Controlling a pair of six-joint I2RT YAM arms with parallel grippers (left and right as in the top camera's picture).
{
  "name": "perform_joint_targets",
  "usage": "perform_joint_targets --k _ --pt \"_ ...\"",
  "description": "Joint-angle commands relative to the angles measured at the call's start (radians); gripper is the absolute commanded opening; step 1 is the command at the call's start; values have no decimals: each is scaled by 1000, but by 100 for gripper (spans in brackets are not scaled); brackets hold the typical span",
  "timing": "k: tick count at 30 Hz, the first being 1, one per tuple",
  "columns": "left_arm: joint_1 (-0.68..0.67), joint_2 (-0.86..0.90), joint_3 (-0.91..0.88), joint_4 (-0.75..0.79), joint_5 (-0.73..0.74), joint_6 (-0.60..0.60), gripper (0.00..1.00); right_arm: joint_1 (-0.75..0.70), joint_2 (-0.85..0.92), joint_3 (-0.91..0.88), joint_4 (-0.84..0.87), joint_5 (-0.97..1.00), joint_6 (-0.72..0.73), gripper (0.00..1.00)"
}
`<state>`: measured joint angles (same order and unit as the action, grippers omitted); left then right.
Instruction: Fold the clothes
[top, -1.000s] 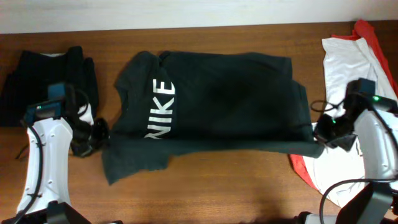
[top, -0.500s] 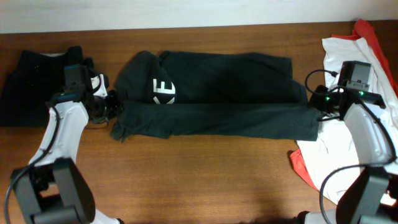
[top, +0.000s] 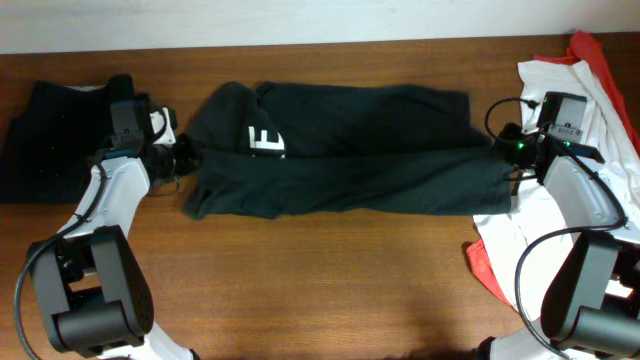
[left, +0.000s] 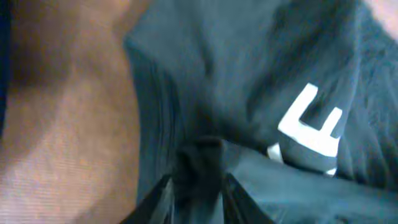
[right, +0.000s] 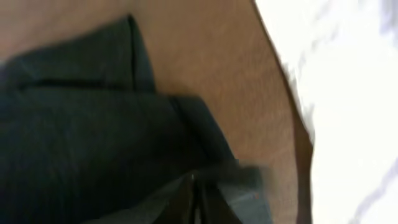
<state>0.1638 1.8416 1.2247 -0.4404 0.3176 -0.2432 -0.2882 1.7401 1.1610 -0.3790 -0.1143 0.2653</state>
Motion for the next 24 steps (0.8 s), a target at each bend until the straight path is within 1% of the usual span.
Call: perform_joint_targets --k 1,2,4,6,7,8,11,13,15,17,19,20,21,24 --pt "1 8 1 42 2 -3 72 1 16 2 1 8 4 56" --pt "2 8 1 46 2 -3 75 1 16 2 -8 9 4 67" --pt "3 5 5 39 31 3 75 1 16 2 -40 13 4 68" --pt "2 -3 5 19 95 23 75 1 16 2 -86 13 4 70" --pt "-1 -9 5 -8 124 35 75 1 16 2 -126 13 4 70" --pt "-5 -13 5 -61 117 35 75 1 16 2 -181 13 4 70" --pt "-19 -8 1 -182 18 35 75 1 23 -3 -281 13 4 66" --pt "-33 -8 -18 -219 -72 35 75 1 29 -27 -292 13 4 60" --pt "-39 -8 -51 -223 -126 35 75 1 34 -61 -282 13 0 59" --pt "-39 -8 -89 -220 -144 35 75 1 35 -90 -262 13 1 54" --pt "-39 -8 -120 -219 -172 35 75 1 35 -117 -234 15 1 45" --pt "-39 -8 -129 -219 -189 35 75 1 35 -130 -223 18 1 34" --pt "-39 -8 -136 -220 -211 35 75 1 35 -143 -214 21 1 25" --pt "-37 -8 -138 -224 -251 35 75 1 36 -168 -207 51 1 4"
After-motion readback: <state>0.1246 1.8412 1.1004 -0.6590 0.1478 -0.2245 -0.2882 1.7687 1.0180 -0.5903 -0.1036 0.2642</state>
